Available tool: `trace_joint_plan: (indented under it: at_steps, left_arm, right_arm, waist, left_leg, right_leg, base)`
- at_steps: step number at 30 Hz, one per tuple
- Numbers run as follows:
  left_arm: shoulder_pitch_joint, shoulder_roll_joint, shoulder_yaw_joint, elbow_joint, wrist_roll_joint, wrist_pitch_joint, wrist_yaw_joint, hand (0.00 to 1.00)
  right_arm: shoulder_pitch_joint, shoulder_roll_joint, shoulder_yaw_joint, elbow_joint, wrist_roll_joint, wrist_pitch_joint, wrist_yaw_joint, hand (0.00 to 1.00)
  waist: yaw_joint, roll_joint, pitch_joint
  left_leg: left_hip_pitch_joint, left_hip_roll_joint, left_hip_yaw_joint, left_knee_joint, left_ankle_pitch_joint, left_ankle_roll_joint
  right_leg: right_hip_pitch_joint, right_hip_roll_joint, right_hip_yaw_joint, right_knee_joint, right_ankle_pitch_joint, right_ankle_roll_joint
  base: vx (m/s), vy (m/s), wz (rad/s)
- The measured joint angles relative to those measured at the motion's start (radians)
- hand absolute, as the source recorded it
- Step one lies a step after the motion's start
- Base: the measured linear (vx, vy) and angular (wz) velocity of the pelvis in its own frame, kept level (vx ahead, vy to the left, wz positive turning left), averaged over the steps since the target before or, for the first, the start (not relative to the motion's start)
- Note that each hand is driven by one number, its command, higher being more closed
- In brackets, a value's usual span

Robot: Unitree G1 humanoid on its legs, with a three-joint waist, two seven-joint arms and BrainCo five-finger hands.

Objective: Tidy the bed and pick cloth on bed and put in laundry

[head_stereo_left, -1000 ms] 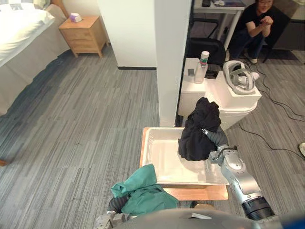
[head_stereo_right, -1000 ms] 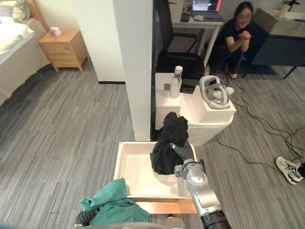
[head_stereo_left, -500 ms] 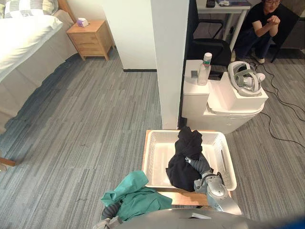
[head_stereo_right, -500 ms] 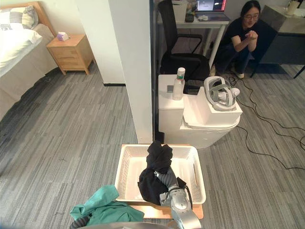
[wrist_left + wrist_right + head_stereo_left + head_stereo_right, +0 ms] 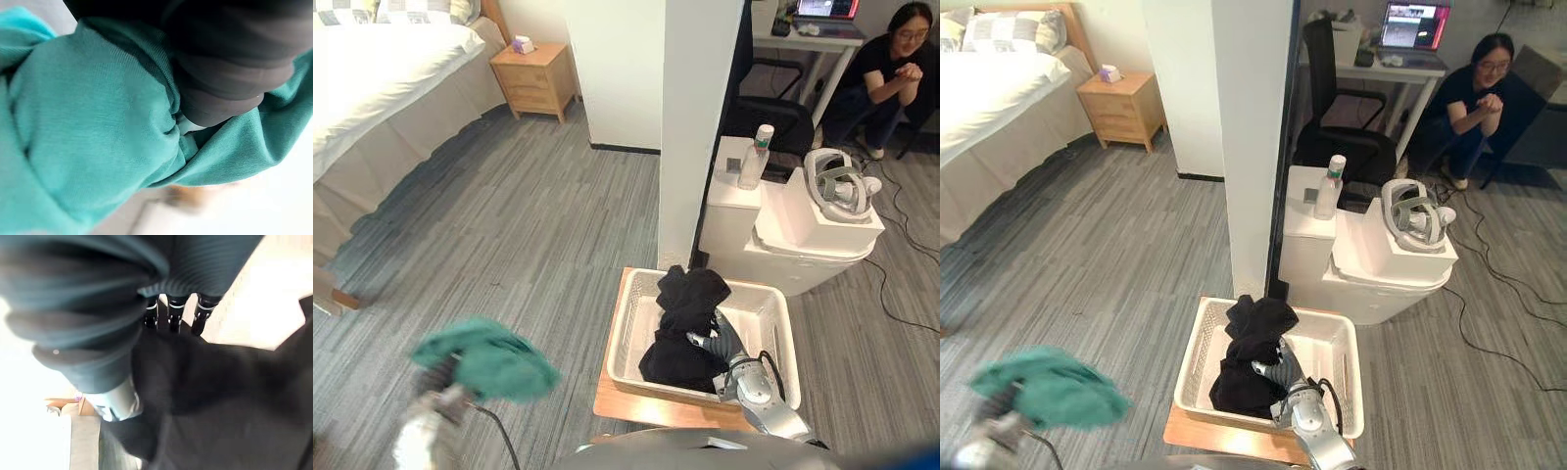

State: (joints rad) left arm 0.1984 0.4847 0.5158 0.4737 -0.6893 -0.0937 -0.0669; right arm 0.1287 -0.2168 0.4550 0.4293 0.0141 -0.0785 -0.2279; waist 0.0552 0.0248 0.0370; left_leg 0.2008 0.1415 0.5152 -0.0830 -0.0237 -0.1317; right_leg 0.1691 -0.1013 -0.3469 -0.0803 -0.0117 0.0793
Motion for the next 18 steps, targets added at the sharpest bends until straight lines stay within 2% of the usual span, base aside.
trace_joint_plan:
  at_steps: [2, 6, 10, 13, 15, 17, 18]
  left_arm:
    - [-0.063, 0.074, 0.058, -0.052, -0.036, -0.009, -0.02, 1.0]
    - [-0.135, 0.134, 0.083, -0.183, -0.037, -0.052, -0.045, 1.0]
    - [-0.192, 0.159, 0.044, -0.338, -0.035, -0.144, -0.081, 1.0]
    - [-0.188, 0.103, -0.047, -0.493, 0.003, -0.191, -0.083, 1.0]
    - [-0.172, -0.019, -0.152, -0.623, 0.078, -0.213, -0.08, 1.0]
    - [-0.151, -0.089, -0.235, -0.676, 0.134, -0.225, -0.079, 1.0]
    - [-0.141, -0.117, -0.287, -0.687, 0.196, -0.232, -0.081, 1.0]
  right_arm:
    - [0.005, -0.01, -0.004, -0.001, 0.002, 0.001, -0.014, 0.0]
    - [0.027, -0.005, -0.016, -0.02, 0.006, 0.008, -0.022, 0.0]
    - [0.075, 0.008, -0.056, -0.046, 0.006, 0.035, -0.052, 0.0]
    - [0.122, 0.011, -0.109, -0.127, 0.006, 0.037, -0.088, 0.0]
    - [0.153, 0.026, -0.174, -0.195, 0.004, 0.029, -0.128, 0.0]
    - [0.173, 0.046, -0.226, -0.229, 0.003, 0.017, -0.148, 0.0]
    - [0.193, 0.065, -0.267, -0.247, 0.006, 0.006, -0.165, 0.0]
  waist:
    - [0.005, -0.003, -0.002]
    - [0.004, -0.001, -0.003]
    - [-0.012, 0.003, -0.027]
    - [-0.023, 0.004, -0.033]
    - [-0.047, 0.004, -0.033]
    - [-0.065, 0.002, -0.034]
    - [-0.068, 0.002, -0.034]
  left_leg:
    - [0.008, -0.001, 0.01, -0.002, 0.0, 0.001]
    - [0.016, 0.0, 0.024, -0.004, -0.004, 0.008]
    - [0.033, -0.001, 0.055, -0.014, -0.007, 0.01]
    - [0.052, 0.0, 0.083, -0.013, -0.011, 0.005]
    - [0.067, 0.004, 0.104, -0.013, -0.017, 0.003]
    - [0.075, 0.008, 0.127, -0.013, -0.02, 0.001]
    - [0.079, 0.012, 0.143, -0.011, -0.023, -0.001]
  right_leg:
    - [0.013, 0.002, 0.003, -0.013, 0.011, -0.003]
    - [0.014, 0.004, 0.014, -0.009, 0.011, -0.003]
    - [0.011, 0.008, 0.046, -0.006, 0.011, -0.003]
    - [0.01, 0.012, 0.078, -0.004, 0.011, -0.004]
    - [0.009, 0.016, 0.095, 0.007, 0.01, -0.006]
    - [0.0, 0.022, 0.119, 0.014, 0.009, -0.007]
    - [-0.006, 0.027, 0.139, 0.019, 0.008, -0.009]
  base:
    - [-0.07, -0.02, -0.08]
    - [-0.06, -0.018, -0.09]
    - [-0.02, -0.007, -0.2]
    - [-0.01, -0.016, -0.29]
    - [-0.03, -0.029, -0.23]
    - [-0.03, -0.034, -0.36]
    - [-0.04, -0.044, -0.4]
